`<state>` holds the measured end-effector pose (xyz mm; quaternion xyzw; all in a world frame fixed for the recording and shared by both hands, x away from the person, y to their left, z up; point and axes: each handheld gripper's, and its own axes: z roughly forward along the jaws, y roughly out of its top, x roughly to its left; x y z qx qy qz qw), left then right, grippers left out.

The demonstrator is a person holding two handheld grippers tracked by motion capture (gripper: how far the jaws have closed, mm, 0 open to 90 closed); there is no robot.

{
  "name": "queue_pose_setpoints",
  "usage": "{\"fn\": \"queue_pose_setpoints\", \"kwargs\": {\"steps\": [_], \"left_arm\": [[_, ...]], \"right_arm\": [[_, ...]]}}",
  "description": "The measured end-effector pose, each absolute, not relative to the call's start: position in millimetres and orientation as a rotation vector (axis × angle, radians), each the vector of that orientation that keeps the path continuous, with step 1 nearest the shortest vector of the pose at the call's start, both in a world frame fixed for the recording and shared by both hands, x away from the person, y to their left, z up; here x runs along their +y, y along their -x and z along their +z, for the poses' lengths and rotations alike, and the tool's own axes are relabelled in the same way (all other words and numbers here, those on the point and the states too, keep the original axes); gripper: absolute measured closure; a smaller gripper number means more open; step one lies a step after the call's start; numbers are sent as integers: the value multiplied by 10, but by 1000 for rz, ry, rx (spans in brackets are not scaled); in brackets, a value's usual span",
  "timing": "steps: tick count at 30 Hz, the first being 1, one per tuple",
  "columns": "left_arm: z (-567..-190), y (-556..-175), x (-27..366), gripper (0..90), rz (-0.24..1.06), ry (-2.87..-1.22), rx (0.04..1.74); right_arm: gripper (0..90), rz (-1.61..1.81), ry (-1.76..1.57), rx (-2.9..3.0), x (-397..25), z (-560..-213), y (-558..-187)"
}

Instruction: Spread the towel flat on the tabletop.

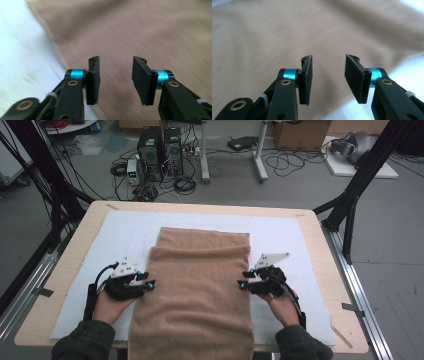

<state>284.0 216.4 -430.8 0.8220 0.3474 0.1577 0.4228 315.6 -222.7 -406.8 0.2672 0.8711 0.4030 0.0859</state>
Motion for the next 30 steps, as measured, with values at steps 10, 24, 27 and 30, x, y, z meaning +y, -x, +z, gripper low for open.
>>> {"fn": "queue_pose_setpoints", "kwargs": {"steps": [10,24,27,30], "left_arm": [[-4460,-2370,2126,742,316,-2136,785],[-4364,-2021,2274,711,228,-2136,699],[-4392,-2078,2266,603,216,-2139,708],[-4454,-2083,2226,659,230,-2176,680]], "right_arm": [[693,1156,-621,2799,-2141,-4309,-2553],[779,1237,-452,2863,-2202,-4181,-2223],[695,1236,-520,2832,-2201,-4205,-2332],[677,1268,-516,2862,-2130,-4273,-2384]]}}
